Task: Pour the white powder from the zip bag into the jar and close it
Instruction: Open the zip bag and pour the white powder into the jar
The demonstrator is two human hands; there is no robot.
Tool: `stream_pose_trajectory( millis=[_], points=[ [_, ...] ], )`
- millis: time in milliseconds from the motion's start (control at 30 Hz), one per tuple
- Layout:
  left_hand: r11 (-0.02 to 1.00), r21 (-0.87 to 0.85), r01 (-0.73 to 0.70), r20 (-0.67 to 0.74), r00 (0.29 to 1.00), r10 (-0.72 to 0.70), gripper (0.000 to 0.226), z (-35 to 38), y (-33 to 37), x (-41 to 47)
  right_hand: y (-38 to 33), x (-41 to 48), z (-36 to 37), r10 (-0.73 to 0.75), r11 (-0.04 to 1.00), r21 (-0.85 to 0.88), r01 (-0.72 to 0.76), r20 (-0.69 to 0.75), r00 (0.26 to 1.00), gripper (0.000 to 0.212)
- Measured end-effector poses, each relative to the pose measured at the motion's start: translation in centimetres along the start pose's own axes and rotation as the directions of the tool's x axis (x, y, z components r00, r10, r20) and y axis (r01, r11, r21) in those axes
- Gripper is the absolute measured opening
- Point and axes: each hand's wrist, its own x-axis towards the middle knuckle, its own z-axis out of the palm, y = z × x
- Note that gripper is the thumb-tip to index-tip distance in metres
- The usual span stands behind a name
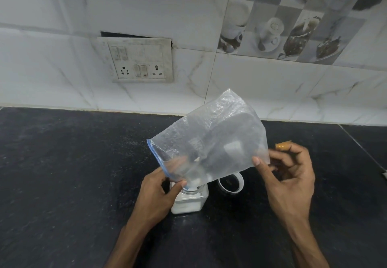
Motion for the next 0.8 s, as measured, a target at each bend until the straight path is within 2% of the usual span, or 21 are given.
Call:
stream_pose_trajectory(
  millis=[67,133,233,333,433,500,600,700,800],
  points=[
    [1.0,0.005,-0.009,-0.003,1.0,0.009,0.048,0.0,0.2,0.0,0.4,0.3,-0.2,0.138,0.986,0.08,-0.144,0.071,0.988,0.073],
    [1.0,-0.012,-0.008,-0.008,1.0,0.008,0.049,-0.1,0.4,0.0,1.4,0.2,0.1,0.292,0.927,0.198,-0.319,0.158,0.943,0.091],
    [1.0,-0.022,-0.006,-0.006,1.0,0.006,0.044,0.0,0.4,0.0,2.6,-1.0,0.9,0.393,0.861,0.24,-0.449,0.248,0.886,0.089],
    [1.0,-0.008,-0.003,-0.017,1.0,0.003,0.043,0.0,0.2,0.0,2.7,-1.8,1.5,0.392,0.879,0.172,-0.445,0.272,0.879,0.071],
    [1.0,-0.005,0.0,-0.018,1.0,0.0,0.037,0.1,0.1,-0.1,2.6,-1.6,1.7,0.358,0.904,0.173,-0.391,0.196,0.913,0.057],
    [1.0,0.0,-0.003,-0.024,1.0,0.003,0.045,0.1,0.4,-0.1,2.4,-1.3,1.9,0.326,0.918,0.178,-0.355,0.17,0.93,0.049],
    [0.999,0.016,-0.028,-0.043,0.999,0.029,0.06,0.1,0.9,-0.2,2.5,-1.2,1.9,0.309,0.924,0.191,-0.332,0.14,0.941,0.043],
    [0.998,-0.009,-0.06,-0.071,0.996,0.06,0.044,0.3,0.8,-0.4,2.6,-1.4,1.9,0.296,0.93,0.187,-0.317,0.133,0.946,0.039],
    [0.997,-0.025,-0.072,-0.084,0.994,0.07,0.047,0.4,0.7,-0.4,2.8,-1.6,1.9,0.29,0.934,0.187,-0.305,0.105,0.951,0.038]
  ],
)
